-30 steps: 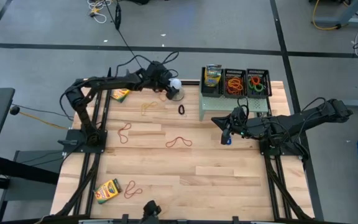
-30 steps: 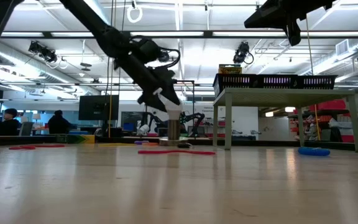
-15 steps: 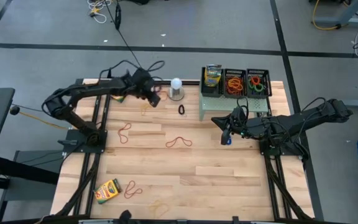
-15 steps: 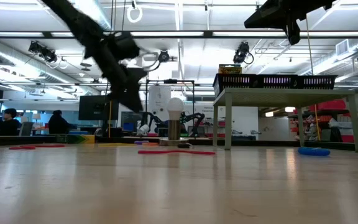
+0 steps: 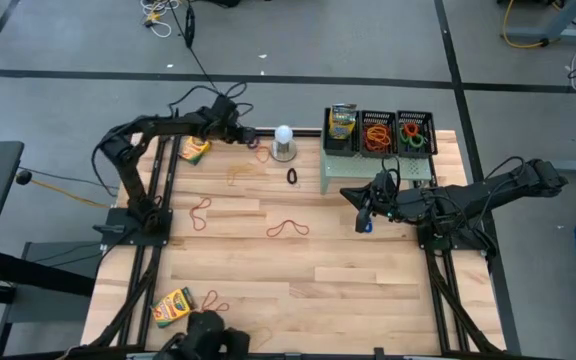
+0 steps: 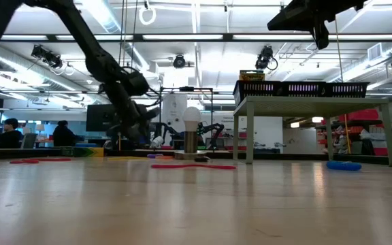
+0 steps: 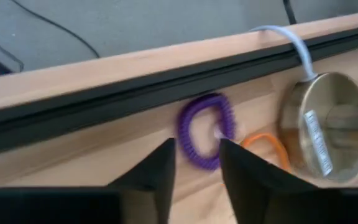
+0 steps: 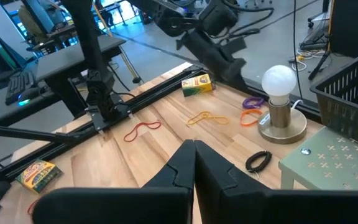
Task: Pick & Place Office Desk Supplies
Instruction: Put the violet spring keychain into the right basket on the shelf
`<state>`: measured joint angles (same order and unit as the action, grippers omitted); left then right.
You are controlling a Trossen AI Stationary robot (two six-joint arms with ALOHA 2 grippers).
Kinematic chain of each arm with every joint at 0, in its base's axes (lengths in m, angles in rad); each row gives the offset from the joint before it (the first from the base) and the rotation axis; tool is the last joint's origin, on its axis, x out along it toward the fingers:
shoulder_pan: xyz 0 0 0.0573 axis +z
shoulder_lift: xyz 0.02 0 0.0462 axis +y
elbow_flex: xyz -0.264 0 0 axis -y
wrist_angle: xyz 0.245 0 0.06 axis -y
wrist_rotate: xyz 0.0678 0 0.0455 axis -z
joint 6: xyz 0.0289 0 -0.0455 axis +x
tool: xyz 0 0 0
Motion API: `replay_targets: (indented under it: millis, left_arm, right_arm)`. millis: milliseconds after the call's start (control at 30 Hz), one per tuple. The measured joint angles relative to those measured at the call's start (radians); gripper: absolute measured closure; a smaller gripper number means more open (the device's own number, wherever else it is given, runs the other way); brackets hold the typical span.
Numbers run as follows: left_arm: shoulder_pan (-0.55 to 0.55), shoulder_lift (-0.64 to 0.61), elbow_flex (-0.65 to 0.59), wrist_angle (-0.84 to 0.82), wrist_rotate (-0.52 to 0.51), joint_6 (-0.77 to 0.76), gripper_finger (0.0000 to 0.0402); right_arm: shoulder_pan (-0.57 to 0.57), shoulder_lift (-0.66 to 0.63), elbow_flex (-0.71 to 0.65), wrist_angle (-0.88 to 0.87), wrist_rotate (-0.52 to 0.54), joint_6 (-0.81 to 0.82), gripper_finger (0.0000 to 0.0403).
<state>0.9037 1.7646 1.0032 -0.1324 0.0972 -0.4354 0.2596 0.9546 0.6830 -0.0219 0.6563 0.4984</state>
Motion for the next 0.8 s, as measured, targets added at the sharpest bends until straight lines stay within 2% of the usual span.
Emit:
replay_targets:
  millis: [100,167,267,333,500,700,800]
  left_arm:
    - [-0.021,0.054,0.05,-0.01,-0.014,0.001,0.0231]
    - [-0.037,0.088,0.08,-0.062,-0.083,0.004,0.0215]
    - [-0.049,0.131,0.128,-0.135,-0.172,-0.009,0.0209]
    - [-0.047,0.15,0.144,-0.155,-0.182,-0.012,0.0216]
    - [-0.046,0.156,0.145,-0.155,-0.175,-0.011,0.0267]
    - [-0.046,0.13,0.142,-0.198,-0.188,0.056,0.0378]
    - [-0.065,0.056,0.113,-0.231,-0.245,0.102,0.0388]
  right_arm:
    - [0.0,0.0,0.0,-0.002,0.0,0.01,0.0396]
    - [0.0,0.0,0.0,-0.003,0.001,0.012,0.0396]
    - [0.0,0.0,0.0,-0.004,0.003,0.013,0.0396]
    - [0.0,0.0,0.0,-0.005,0.004,0.012,0.0396]
    - [0.0,0.0,0.0,-0.008,0.005,0.006,0.0396]
    - [0.0,0.0,0.0,-0.015,0.005,0.002,0.0396]
    - [0.0,0.0,0.0,-0.02,0.005,0.018,0.0396]
